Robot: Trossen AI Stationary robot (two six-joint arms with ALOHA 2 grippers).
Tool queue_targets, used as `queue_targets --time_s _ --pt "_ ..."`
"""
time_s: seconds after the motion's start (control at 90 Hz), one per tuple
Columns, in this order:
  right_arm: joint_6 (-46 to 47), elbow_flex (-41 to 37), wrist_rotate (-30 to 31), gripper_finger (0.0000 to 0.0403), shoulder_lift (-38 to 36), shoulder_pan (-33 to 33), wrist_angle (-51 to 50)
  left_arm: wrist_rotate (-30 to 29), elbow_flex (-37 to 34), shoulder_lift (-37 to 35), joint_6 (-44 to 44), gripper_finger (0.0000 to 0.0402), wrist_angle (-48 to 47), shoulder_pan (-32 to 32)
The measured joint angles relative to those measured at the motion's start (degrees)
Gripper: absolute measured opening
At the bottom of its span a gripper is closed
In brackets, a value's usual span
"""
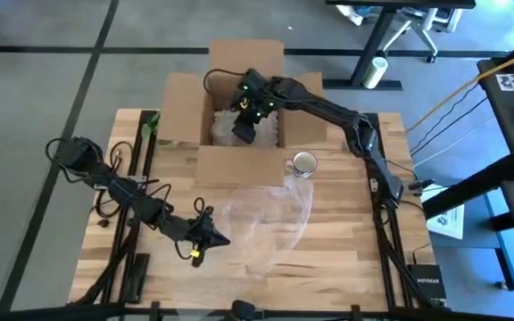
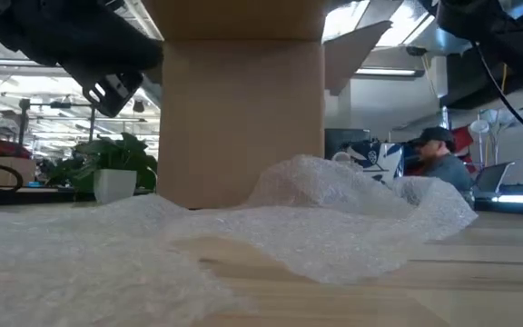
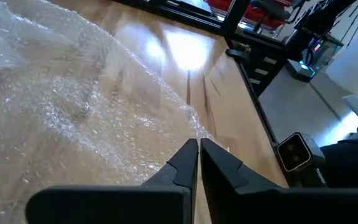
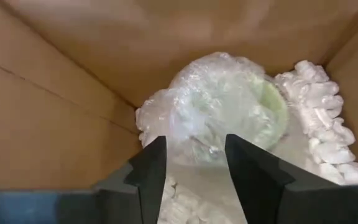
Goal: Wrap mug
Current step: Wrap the blue mug with the bubble wrap
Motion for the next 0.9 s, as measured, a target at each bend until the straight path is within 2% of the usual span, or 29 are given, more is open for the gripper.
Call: queue_targets --time_s 0.267,0.456,0.578,0.733,0.9 --pt "0.03 0.00 3.13 0.0150 -7.01 0.35 -0.24 0.00 0.00 0.00 -0.69 0.0000 -0.95 0.00" --pt "0.05 0.04 8.29 0.0145 -12.83 1.49 -3.85 0.00 0.00 0.00 -0.81 0.0000 -0.94 -0.16" --pt "0.04 0.04 10.60 0.0106 -16.07 3.02 -10.81 0.00 0.00 0.00 -0.81 0.0000 -0.89 -0.33" --pt "0.07 0.04 12.76 0.0015 -19.51 7.02 -21.23 -0.02 0.00 0.00 -1.02 0.0000 -0.73 -0.33" --pt "3.75 0.04 16.52 0.0016 -21.62 13.92 -27.19 0.00 -0.02 0.02 -2.02 0.0000 -0.25 -0.35"
